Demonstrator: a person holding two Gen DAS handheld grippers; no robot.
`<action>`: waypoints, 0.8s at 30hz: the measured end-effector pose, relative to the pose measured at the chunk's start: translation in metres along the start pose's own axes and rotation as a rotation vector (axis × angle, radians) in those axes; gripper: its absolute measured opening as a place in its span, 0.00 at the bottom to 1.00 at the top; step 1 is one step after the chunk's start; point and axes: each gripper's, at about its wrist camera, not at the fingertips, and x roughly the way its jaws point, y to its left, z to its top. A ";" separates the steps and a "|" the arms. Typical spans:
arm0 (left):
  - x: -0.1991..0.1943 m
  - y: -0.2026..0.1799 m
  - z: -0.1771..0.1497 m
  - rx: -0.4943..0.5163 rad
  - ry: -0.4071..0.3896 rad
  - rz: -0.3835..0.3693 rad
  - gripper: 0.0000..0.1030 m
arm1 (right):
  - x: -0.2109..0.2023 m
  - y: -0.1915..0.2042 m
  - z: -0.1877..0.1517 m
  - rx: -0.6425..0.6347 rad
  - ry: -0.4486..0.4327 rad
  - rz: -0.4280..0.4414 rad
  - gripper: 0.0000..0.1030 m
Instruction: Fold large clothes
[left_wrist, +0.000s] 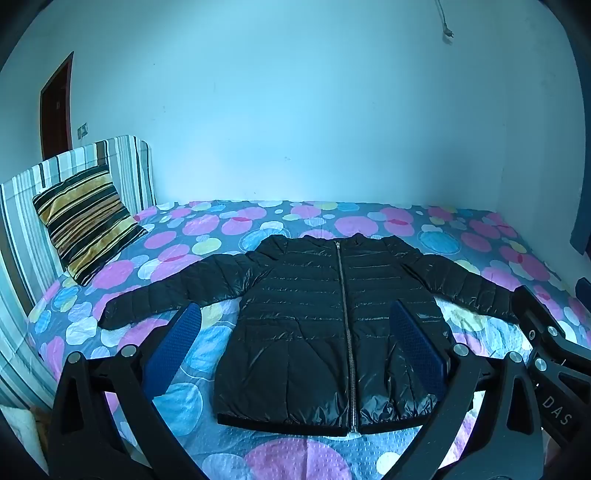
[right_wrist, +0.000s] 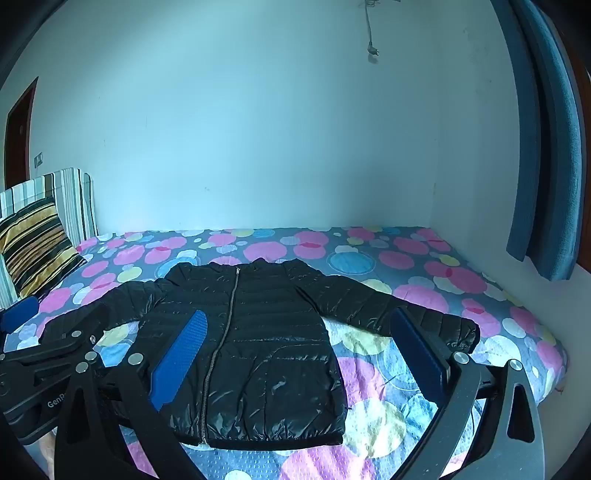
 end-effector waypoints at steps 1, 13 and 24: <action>0.000 0.000 0.000 0.001 -0.001 0.000 0.98 | 0.000 0.000 0.000 0.001 -0.001 0.001 0.96; 0.000 0.000 0.000 0.003 -0.004 0.002 0.98 | 0.000 0.001 -0.001 0.001 -0.003 0.001 0.96; 0.000 0.000 0.000 0.003 -0.005 0.001 0.98 | 0.000 0.003 -0.001 0.002 -0.002 0.002 0.96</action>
